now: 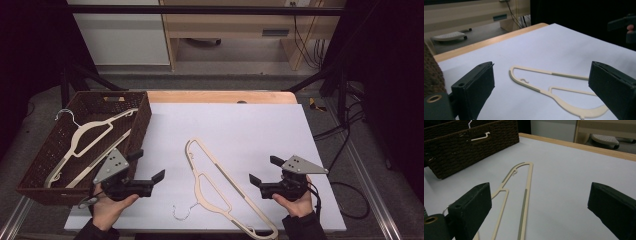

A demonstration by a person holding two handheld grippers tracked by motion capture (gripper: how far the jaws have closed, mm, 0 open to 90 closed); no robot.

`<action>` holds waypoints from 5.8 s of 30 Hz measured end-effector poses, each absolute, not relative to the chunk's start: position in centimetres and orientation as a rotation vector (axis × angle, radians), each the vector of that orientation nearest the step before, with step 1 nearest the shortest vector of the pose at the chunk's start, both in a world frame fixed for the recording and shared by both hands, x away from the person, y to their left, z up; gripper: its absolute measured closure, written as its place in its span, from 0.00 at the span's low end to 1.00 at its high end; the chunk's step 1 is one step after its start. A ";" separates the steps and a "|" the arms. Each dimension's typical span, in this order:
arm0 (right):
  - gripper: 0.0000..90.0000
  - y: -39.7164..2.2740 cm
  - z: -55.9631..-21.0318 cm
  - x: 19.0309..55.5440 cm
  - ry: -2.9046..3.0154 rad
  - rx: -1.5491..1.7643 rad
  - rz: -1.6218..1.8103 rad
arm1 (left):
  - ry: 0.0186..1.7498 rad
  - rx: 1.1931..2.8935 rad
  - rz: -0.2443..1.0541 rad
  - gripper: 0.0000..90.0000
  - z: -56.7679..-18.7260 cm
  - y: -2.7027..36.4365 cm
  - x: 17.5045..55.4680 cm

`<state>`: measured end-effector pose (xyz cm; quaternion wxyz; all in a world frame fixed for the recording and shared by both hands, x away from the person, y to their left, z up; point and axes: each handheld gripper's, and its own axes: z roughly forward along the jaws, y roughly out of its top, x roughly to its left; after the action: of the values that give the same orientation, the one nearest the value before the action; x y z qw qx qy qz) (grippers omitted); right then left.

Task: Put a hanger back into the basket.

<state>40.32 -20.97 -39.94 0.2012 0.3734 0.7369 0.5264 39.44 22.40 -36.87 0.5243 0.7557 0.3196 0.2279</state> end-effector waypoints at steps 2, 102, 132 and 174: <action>0.06 -20.9 -39.9 40.3 2.060 1.043 1.473 | 0.767 1.815 0.522 0.07 -37.4 22.0 39.3; 0.12 -13.0 -43.2 38.9 2.359 0.905 1.410 | 0.754 2.284 0.276 0.98 -44.5 12.6 38.4; 0.52 -8.0 -46.9 38.4 2.549 0.793 1.121 | 0.756 2.278 0.268 0.98 -42.9 12.5 38.8; 0.87 -10.2 -43.7 38.2 2.431 0.710 1.128 | 0.804 1.869 0.429 0.29 -38.1 20.1 40.3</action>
<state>38.23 -10.23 -43.75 0.1835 0.2518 0.8619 0.4001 40.26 20.15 -38.09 0.5064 0.7751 0.3332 0.1779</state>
